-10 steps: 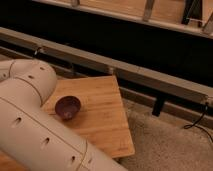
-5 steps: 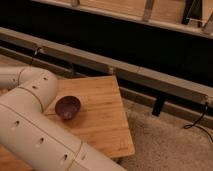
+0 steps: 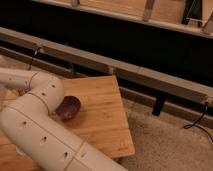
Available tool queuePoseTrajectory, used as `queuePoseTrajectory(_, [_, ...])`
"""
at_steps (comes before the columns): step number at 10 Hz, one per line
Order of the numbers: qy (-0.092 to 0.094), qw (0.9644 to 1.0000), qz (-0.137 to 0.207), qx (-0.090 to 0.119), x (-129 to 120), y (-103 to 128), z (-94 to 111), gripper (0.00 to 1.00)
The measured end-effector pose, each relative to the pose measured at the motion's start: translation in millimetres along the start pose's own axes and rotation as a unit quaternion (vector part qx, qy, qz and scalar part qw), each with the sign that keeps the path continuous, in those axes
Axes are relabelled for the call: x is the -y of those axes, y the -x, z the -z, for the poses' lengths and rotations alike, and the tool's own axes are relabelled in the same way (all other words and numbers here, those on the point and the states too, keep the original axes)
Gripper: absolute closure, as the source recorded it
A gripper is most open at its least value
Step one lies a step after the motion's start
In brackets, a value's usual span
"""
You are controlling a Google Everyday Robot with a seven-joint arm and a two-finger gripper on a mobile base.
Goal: Place the eraser on the white sponge
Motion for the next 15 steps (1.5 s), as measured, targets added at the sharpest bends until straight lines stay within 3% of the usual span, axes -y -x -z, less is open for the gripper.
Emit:
queuePoseTrajectory(2, [0.044, 0.9991, 0.0, -0.002, -2, -2, -8, 1.0])
queuePoseTrajectory(4, [0.062, 0.998, 0.011, -0.006, -3, -4, -10, 1.0])
queuePoseTrajectory(6, [0.065, 0.997, 0.036, -0.017, -17, -9, -16, 1.0])
queuePoseTrajectory(9, [0.056, 0.9947, 0.077, -0.04, -47, -19, -27, 1.0])
queuePoseTrajectory(11, [0.037, 0.9942, 0.085, -0.054, -50, -24, -34, 1.0])
queuePoseTrajectory(13, [0.011, 0.9959, 0.066, -0.061, -43, -24, -37, 1.0])
queuePoseTrajectory(15, [-0.002, 0.9969, 0.047, -0.063, -40, -22, -36, 1.0])
